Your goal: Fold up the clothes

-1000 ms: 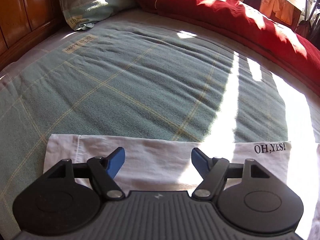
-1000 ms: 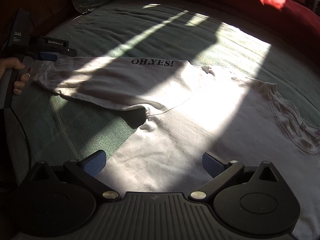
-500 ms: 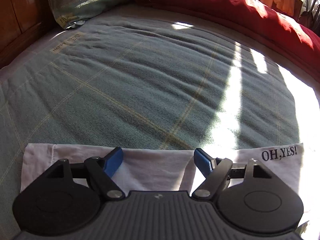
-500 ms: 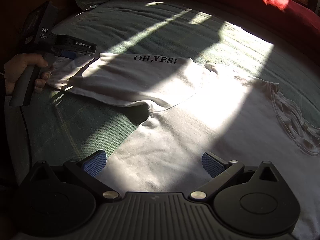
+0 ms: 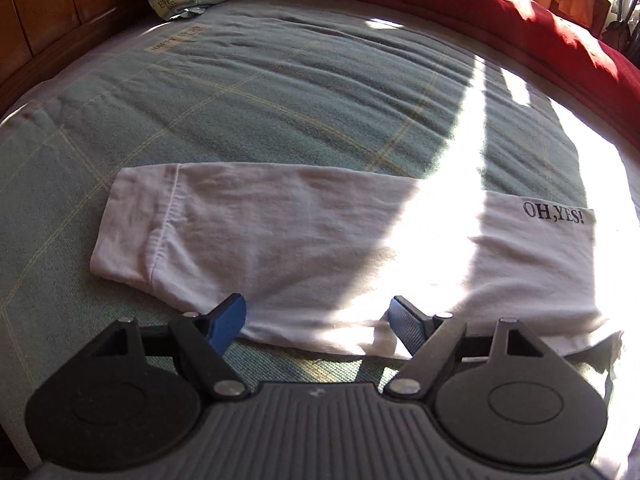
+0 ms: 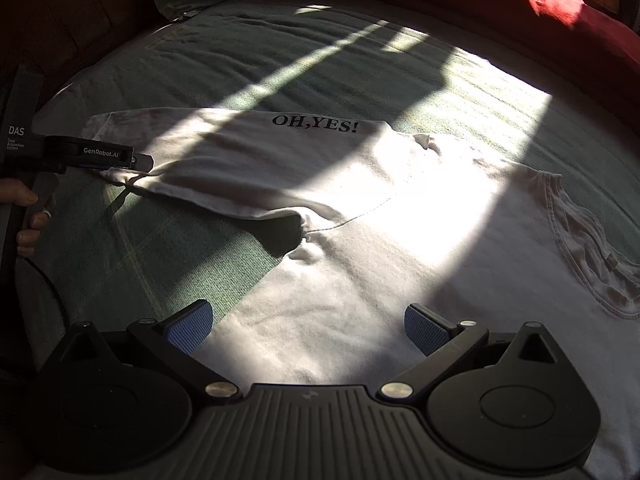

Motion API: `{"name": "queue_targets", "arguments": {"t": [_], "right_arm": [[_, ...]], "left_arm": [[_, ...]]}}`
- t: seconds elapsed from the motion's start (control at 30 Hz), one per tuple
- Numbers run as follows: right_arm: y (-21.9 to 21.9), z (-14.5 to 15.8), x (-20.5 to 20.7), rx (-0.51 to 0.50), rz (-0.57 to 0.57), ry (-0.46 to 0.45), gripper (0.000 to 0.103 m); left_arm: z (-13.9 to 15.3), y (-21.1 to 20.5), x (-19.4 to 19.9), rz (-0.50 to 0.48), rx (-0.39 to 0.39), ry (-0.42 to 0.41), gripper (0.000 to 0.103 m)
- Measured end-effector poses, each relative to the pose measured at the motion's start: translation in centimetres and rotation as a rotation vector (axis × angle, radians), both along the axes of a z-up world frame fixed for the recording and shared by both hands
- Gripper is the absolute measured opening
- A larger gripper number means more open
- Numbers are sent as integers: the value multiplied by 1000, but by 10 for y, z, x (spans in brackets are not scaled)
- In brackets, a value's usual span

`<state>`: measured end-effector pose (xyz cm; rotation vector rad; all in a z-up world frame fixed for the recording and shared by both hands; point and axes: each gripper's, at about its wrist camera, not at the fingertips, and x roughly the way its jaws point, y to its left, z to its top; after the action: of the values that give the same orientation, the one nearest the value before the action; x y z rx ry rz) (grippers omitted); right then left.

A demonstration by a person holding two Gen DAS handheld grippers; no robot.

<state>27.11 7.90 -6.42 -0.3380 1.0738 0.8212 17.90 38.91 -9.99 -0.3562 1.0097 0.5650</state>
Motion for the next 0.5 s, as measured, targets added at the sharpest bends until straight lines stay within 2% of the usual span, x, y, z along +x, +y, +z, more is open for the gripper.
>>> {"name": "queue_targets", "arguments": {"t": [0.07, 0.2, 0.3, 0.37, 0.5], "right_arm": [[-1, 0, -1, -5, 6, -1, 103], [0, 1, -2, -3, 5, -3, 103], [3, 2, -5, 2, 5, -1, 103], [4, 4, -7, 5, 10, -2, 103], [1, 8, -11, 4, 17, -9, 103]], "left_arm": [[8, 6, -6, 30, 2, 10, 79], [21, 20, -11, 35, 46, -58, 79], [5, 39, -6, 86, 0, -2, 78], [-3, 48, -6, 78, -10, -9, 75], [4, 47, -4, 102, 6, -5, 75]]}}
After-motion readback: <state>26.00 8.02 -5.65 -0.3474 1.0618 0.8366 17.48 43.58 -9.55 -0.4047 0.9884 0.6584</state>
